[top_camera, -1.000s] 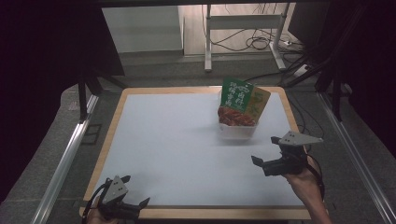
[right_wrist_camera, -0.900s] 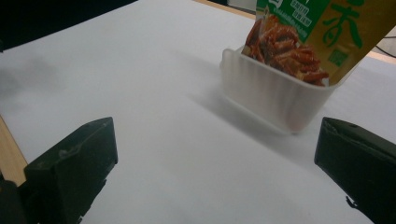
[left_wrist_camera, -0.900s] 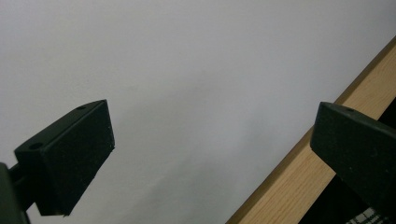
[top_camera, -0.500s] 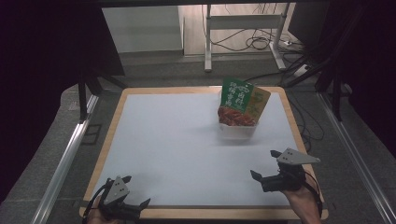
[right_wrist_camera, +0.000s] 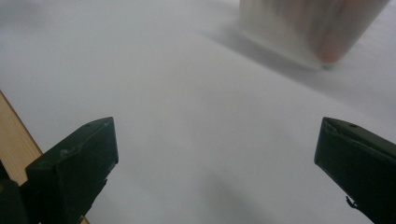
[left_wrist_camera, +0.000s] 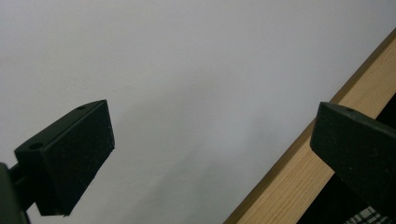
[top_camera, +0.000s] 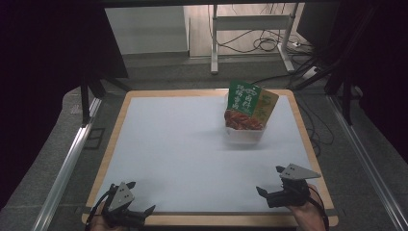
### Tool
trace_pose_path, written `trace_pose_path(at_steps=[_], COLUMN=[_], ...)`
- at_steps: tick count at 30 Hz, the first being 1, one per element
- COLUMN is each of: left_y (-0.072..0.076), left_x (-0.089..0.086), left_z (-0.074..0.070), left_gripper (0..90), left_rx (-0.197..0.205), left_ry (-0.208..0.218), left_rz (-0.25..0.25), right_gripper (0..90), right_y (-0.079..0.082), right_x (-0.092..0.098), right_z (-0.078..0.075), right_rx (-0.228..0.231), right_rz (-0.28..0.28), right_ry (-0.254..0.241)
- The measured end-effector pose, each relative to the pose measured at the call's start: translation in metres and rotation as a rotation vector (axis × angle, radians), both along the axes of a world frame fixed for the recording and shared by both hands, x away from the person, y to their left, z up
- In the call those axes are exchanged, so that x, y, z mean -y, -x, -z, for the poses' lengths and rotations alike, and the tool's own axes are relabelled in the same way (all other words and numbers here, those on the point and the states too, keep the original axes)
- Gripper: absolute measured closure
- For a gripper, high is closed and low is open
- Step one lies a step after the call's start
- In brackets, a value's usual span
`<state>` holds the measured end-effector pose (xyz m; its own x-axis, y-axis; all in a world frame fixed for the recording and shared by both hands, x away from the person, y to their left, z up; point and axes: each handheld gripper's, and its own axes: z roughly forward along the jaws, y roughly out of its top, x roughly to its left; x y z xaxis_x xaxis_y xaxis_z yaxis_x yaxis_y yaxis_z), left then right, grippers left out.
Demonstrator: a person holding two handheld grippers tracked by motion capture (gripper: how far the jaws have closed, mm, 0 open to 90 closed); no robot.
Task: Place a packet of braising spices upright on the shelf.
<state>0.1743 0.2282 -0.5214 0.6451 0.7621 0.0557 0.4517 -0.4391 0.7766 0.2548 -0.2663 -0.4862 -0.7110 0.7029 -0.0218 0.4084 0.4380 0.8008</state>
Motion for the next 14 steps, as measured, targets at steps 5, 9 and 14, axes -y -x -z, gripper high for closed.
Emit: trace_pose_path(at_steps=[5, 9, 14], left_y=[0.0, 0.0, -0.001], left_x=[0.0, 0.001, 0.002], left_z=[0.0, 0.0, 0.0], left_gripper=[0.0, 0.0, 0.0], left_rx=[-0.001, -0.002, -0.004], left_ry=[-0.002, -0.005, -0.012], left_rz=[0.003, 0.006, 0.008], right_gripper=[0.0, 0.0, 0.0], right_y=[0.0, -0.001, -0.002], right_x=[0.0, 0.001, 0.003], right_z=[0.012, 0.017, 0.016], right_rx=[-0.027, -0.058, -0.054], right_rz=[-0.006, -0.01, -0.003], right_ry=[0.017, 0.029, 0.012])
